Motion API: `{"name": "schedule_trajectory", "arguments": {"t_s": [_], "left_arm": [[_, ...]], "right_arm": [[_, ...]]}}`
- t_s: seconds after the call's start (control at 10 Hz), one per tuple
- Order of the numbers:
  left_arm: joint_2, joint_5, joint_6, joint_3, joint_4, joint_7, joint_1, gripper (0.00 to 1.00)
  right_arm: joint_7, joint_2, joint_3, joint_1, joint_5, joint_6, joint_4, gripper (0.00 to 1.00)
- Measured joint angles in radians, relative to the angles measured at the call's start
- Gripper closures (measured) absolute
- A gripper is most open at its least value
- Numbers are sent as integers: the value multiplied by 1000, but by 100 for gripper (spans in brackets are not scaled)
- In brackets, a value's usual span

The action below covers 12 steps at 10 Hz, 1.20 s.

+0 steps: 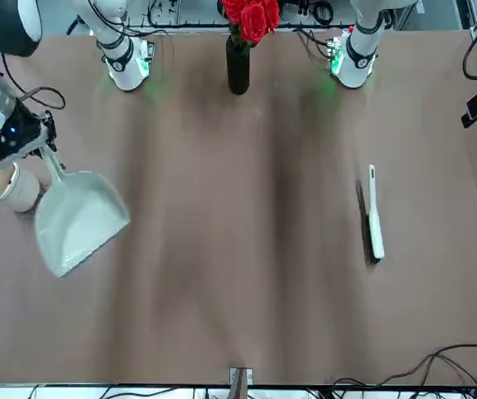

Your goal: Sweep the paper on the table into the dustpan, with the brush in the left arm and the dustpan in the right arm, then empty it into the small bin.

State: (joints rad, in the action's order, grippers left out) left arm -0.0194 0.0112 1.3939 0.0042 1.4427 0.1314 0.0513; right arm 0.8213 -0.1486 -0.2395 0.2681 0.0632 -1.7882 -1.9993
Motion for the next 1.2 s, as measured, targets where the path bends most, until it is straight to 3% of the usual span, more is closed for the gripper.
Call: {"name": "schedule_trajectory", "arguments": {"t_s": [0.2, 0.4, 0.6, 0.9, 1.2], "left_arm": [[1, 0, 0, 1, 0, 0, 1, 0], [3, 0, 0, 1, 0, 0, 0, 0], [12, 0, 1, 1, 1, 0, 1, 0], [22, 0, 3, 0, 0, -9, 0, 0], [22, 0, 3, 0, 0, -60, -3, 0]], "right_arm": [[290, 56, 0, -1, 16, 1, 0, 67], [480, 120, -1, -26, 96, -28, -5, 67], [649, 182, 3, -31, 122, -175, -57, 67], [791, 285, 14, 7, 126, -315, -92, 67], [811, 383, 14, 12, 127, -422, -93, 67]]}}
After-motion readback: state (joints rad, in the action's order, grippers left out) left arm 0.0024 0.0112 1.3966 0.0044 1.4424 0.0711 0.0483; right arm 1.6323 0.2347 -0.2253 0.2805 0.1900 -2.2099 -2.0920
